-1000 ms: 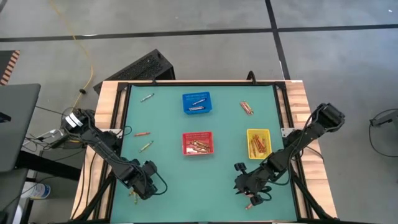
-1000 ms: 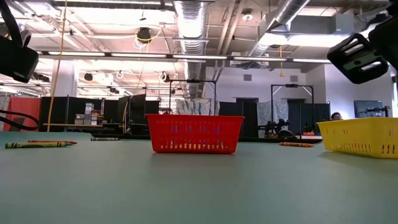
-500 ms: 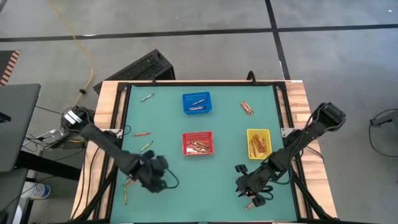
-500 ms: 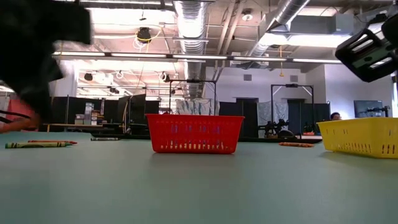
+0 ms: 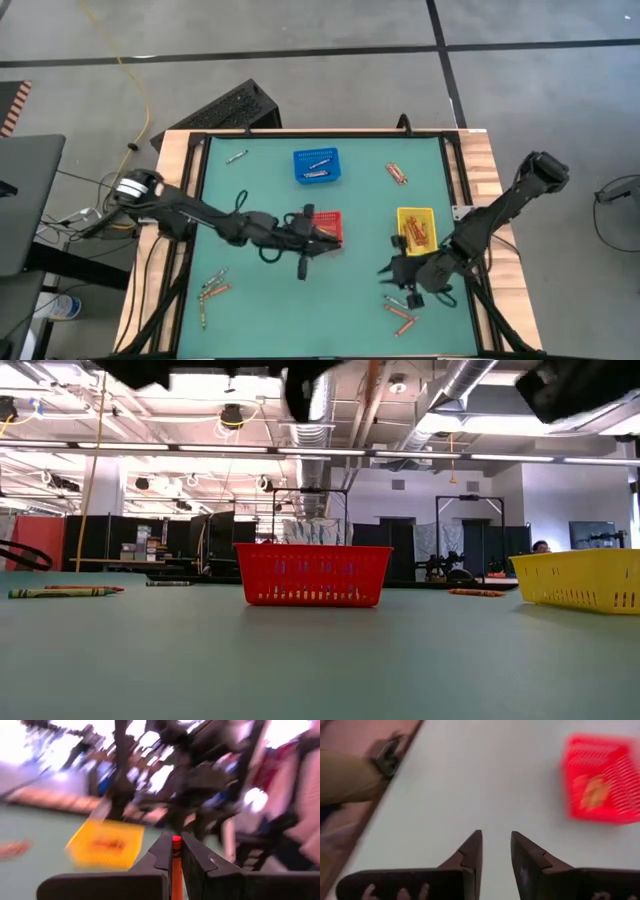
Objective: Sort crayons
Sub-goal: Put the orange crayon into the yellow bin
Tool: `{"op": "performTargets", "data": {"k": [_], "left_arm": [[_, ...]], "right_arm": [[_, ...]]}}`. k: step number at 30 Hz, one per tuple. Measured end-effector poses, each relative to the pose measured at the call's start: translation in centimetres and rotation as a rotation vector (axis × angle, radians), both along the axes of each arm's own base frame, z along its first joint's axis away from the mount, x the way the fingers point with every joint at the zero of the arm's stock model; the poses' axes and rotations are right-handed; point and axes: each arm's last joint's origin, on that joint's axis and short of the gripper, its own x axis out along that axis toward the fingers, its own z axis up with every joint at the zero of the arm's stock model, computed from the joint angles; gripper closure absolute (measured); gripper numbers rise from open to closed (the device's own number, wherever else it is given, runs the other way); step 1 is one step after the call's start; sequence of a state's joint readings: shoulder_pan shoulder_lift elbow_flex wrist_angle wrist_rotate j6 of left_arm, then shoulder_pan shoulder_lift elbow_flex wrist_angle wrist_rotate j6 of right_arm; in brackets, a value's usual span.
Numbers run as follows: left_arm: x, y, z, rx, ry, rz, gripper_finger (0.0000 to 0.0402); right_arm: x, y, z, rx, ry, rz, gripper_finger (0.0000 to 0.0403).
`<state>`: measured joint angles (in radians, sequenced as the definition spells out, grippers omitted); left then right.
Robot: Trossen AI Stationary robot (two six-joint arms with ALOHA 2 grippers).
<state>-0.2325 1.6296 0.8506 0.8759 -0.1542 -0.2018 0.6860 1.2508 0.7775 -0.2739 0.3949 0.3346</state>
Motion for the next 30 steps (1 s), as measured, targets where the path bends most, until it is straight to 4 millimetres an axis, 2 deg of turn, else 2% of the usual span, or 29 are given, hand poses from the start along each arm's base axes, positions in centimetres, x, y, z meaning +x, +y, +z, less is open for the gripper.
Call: {"op": "performTargets", "data": {"k": [3,9,14,24,30], "left_arm": [[0.9,0.8,0.0,-0.011,-0.156,-0.1,0.0394],[1.9,1.5,-1.9,-0.063,-0.211,-0.139,0.0394],[2.1,1.6,-2.2,-0.064,-0.233,-0.14,0.0394],[2.1,1.6,-2.2,0.018,-0.246,-0.12,0.0394],[2.2,1.8,-2.2,0.098,-0.252,-0.04,0.0394]], "right_arm": [[-0.7,-0.9,0.5,-0.092,-0.123,-0.015,0.0306],[0.4,-2.3,1.5,-0.014,-0.482,0.066,0.0302],[1.8,-4.4,1.2,-0.016,-0.502,0.042,0.0278],[4.3,-7.0,1.2,0.097,-0.575,0.088,0.0166],[5.6,-7.7,0.4,0.115,-0.592,0.041,0.0154]]}}
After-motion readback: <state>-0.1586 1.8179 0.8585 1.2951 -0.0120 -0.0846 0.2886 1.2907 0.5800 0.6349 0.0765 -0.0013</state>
